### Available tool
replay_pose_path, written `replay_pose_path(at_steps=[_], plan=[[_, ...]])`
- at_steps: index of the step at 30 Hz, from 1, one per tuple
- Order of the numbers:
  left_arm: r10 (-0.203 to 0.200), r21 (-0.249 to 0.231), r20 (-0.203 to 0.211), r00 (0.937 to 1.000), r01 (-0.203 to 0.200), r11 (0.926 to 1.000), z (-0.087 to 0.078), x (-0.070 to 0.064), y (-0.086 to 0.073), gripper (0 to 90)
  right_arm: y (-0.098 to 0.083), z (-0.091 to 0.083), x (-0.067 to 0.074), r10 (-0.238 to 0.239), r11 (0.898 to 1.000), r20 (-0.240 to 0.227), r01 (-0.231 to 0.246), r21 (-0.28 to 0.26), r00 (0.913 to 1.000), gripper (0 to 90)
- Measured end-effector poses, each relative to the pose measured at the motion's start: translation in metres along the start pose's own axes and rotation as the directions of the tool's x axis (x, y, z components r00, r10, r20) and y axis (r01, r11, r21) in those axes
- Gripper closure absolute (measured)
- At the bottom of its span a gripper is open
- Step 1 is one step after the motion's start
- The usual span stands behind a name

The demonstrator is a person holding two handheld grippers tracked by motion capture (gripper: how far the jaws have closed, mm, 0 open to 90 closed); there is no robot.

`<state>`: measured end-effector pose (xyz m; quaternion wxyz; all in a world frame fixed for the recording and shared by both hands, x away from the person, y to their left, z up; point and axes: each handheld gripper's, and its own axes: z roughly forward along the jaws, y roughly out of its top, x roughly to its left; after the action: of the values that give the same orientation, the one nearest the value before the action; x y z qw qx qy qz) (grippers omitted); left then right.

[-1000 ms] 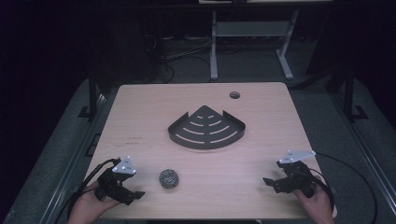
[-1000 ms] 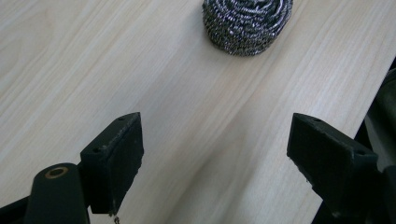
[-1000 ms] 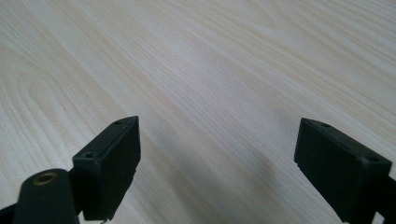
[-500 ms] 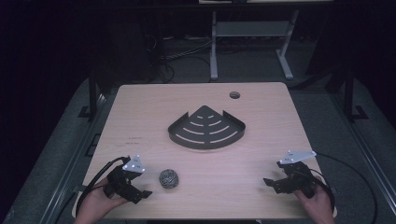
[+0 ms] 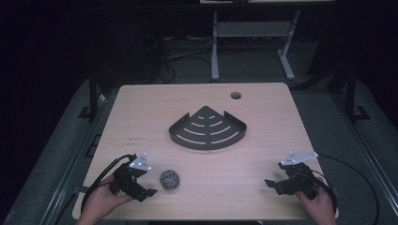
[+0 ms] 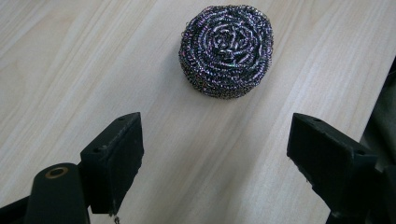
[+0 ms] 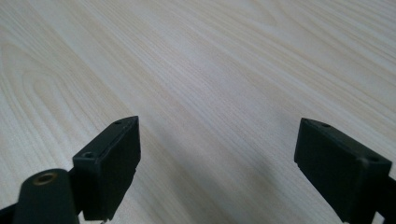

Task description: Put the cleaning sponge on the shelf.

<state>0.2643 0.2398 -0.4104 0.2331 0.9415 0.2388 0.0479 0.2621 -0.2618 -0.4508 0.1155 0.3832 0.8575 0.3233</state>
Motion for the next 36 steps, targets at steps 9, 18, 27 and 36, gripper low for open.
replay_pose_path(at_steps=[9, 18, 27, 36], plan=[[0.008, 0.012, 0.009, 0.9999, -0.008, 0.9999, 0.005, 0.0, 0.006, 18.0, 0.002, 0.003, 0.001, -0.009, 1.0, -0.006, 0.009, 0.002, 0.9999, 14.2], [0.009, 0.016, 0.013, 0.9999, -0.009, 0.9998, 0.009, -0.001, 0.012, 18.0, 0.003, 0.003, 0.002, -0.009, 1.0, -0.009, 0.009, 0.001, 0.9999, 14.2], [0.019, 0.02, 0.023, 0.9996, -0.02, 0.9996, 0.016, -0.002, 0.021, 18.0, 0.004, 0.002, 0.001, -0.015, 1.0, -0.007, 0.015, -0.004, 0.9999, 14.2], [0.025, 0.027, 0.034, 0.9991, -0.026, 0.9993, 0.025, -0.004, 0.029, 18.0, 0.004, 0.001, 0.001, -0.012, 1.0, -0.009, 0.012, -0.002, 0.9999, 14.2]])
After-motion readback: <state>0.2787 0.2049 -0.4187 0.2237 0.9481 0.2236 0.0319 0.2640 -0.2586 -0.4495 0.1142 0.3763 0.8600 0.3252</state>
